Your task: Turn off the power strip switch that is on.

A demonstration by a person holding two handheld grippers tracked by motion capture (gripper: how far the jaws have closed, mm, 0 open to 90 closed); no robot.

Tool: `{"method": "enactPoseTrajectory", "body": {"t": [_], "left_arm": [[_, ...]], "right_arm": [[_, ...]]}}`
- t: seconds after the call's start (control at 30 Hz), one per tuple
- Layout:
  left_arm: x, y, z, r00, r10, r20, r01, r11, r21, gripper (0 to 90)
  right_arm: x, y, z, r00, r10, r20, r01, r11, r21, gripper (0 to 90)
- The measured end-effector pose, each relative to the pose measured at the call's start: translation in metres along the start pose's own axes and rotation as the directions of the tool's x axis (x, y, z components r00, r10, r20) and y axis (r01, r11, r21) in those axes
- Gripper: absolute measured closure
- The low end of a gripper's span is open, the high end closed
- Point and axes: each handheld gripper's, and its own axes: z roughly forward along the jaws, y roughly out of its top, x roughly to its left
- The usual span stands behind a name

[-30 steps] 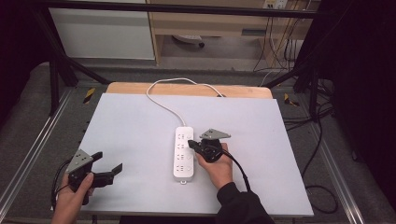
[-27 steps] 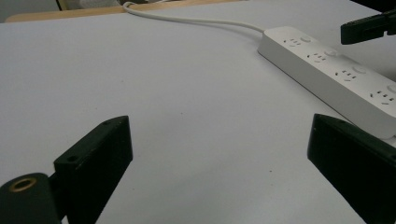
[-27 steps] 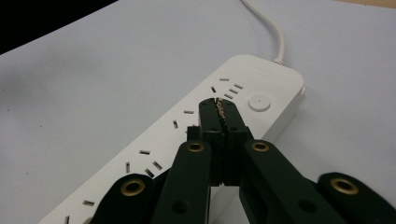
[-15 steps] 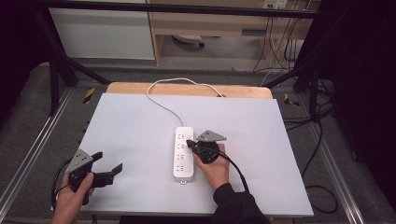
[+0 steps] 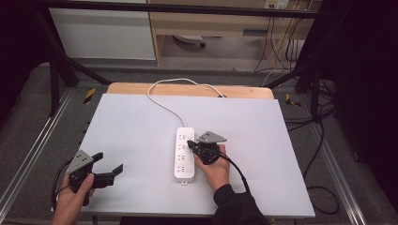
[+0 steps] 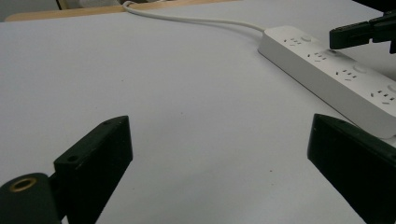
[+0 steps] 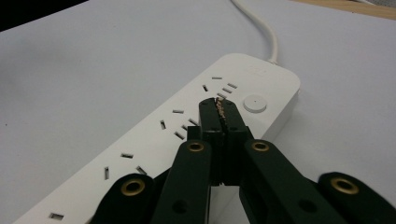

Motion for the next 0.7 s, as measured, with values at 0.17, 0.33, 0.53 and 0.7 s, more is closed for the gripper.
{"method": "enactPoseTrajectory", "body": {"t": [0.17, 0.33, 0.53, 0.7], "left_arm": [[-0.0001, 0.0000, -0.0002, 1.0000, -0.001, 0.000, 0.001, 1.0000, -0.002, 6.7], [-0.0002, 0.0000, -0.0003, 1.0000, -0.003, 0.001, 0.003, 1.0000, -0.001, 6.8], [0.0000, 0.0000, -0.0003, 1.0000, -0.003, 0.001, 0.003, 1.0000, 0.000, 6.8], [0.0002, -0.0001, -0.0002, 1.0000, -0.002, -0.001, 0.002, 1.0000, 0.000, 6.8]], "right_arm": [[-0.0003, -0.0005, -0.0001, 1.0000, -0.003, 0.005, 0.003, 1.000, -0.001, 90.0], [-0.0007, -0.0017, 0.0010, 1.0000, -0.002, 0.007, 0.002, 1.000, -0.001, 90.0], [-0.0007, -0.0026, 0.0016, 1.0000, -0.001, 0.005, 0.001, 1.000, 0.002, 90.0], [-0.0012, -0.0037, 0.0022, 1.0000, 0.006, 0.003, -0.006, 1.000, 0.003, 90.0]]}}
